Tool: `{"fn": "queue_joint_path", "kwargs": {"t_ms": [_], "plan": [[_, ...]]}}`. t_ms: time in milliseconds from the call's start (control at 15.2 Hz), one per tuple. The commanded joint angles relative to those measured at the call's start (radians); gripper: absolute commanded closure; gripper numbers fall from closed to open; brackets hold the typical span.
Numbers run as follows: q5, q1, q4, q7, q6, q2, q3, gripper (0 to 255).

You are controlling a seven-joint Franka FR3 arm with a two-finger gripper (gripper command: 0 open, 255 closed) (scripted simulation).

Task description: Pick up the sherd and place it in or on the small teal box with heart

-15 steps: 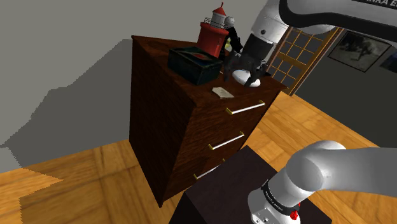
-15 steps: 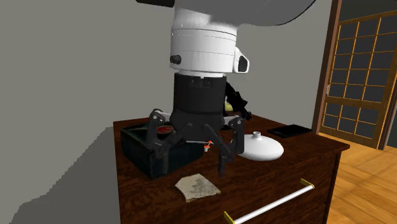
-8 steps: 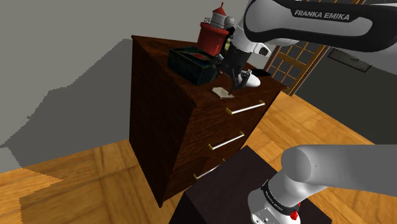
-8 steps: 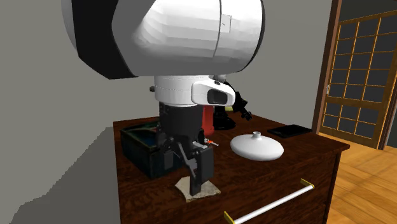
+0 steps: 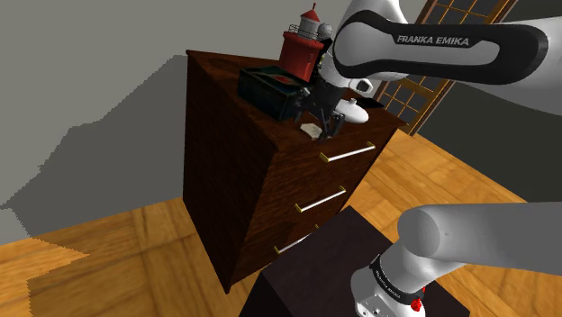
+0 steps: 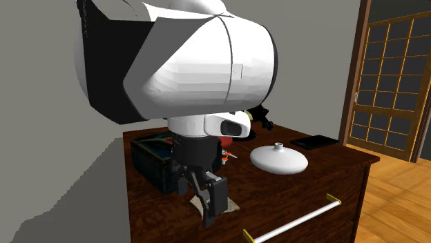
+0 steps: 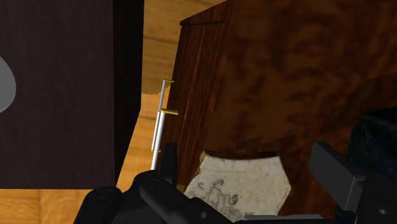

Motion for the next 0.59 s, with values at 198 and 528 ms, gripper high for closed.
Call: {"fn": "queue_joint_path", "kwargs": {"t_ms": [198,528], "plan": [[0.001,0.000,-0.003,0.000,0.003,0.000,0.001,0],[0.001,0.001,-0.002,0.000,0.002,-0.001,0.001,255]]}}
